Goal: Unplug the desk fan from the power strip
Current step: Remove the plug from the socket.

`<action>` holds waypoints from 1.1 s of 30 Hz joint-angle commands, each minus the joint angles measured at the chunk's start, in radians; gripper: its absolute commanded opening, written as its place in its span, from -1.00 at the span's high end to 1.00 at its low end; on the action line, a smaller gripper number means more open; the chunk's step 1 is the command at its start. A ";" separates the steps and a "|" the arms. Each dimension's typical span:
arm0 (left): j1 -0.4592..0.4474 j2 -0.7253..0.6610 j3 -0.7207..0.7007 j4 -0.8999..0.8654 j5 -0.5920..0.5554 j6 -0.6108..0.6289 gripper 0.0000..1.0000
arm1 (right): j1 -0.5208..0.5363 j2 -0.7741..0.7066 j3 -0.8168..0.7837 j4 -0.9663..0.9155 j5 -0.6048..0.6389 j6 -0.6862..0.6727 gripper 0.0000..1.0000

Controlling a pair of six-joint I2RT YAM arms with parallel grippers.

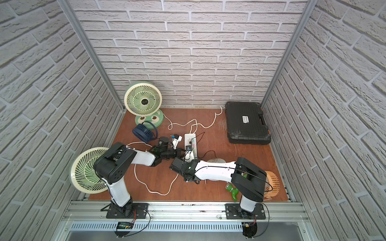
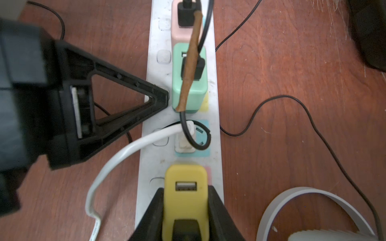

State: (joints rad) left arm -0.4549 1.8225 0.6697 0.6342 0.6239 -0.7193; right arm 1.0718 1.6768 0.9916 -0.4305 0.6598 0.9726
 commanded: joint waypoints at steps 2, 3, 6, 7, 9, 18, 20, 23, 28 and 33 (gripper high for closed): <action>-0.005 0.031 0.009 -0.052 -0.019 0.009 1.00 | -0.018 -0.100 -0.065 0.113 0.001 0.011 0.74; -0.005 0.032 0.011 -0.051 -0.020 0.010 1.00 | -0.018 -0.097 -0.057 0.106 -0.006 0.006 0.74; -0.005 0.034 0.014 -0.054 -0.020 0.009 1.00 | -0.005 -0.053 -0.006 0.044 0.010 0.004 0.74; -0.005 0.035 0.016 -0.056 -0.018 0.009 1.00 | 0.001 -0.038 0.015 0.017 0.021 0.005 0.74; -0.005 0.035 0.017 -0.056 -0.018 0.009 1.00 | 0.008 -0.010 0.042 -0.031 0.037 0.012 0.74; -0.006 0.044 0.027 -0.064 -0.017 0.011 1.00 | -0.018 -0.097 -0.064 0.082 0.012 0.041 0.74; -0.007 0.047 0.033 -0.068 -0.014 0.011 1.00 | -0.018 -0.093 -0.055 0.079 0.000 0.028 0.74; -0.007 0.050 0.041 -0.074 -0.012 0.013 1.00 | -0.007 -0.068 -0.029 0.054 0.014 0.008 0.74; -0.007 0.049 0.052 -0.086 -0.010 0.016 1.00 | 0.000 -0.046 0.010 -0.041 0.068 0.039 0.74; -0.006 0.047 0.057 -0.095 -0.010 0.017 1.00 | -0.031 -0.108 -0.102 0.116 -0.019 0.054 0.74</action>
State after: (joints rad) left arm -0.4557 1.8469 0.7185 0.5941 0.6266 -0.7181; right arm 1.0599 1.6157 0.9337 -0.3859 0.6422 1.0054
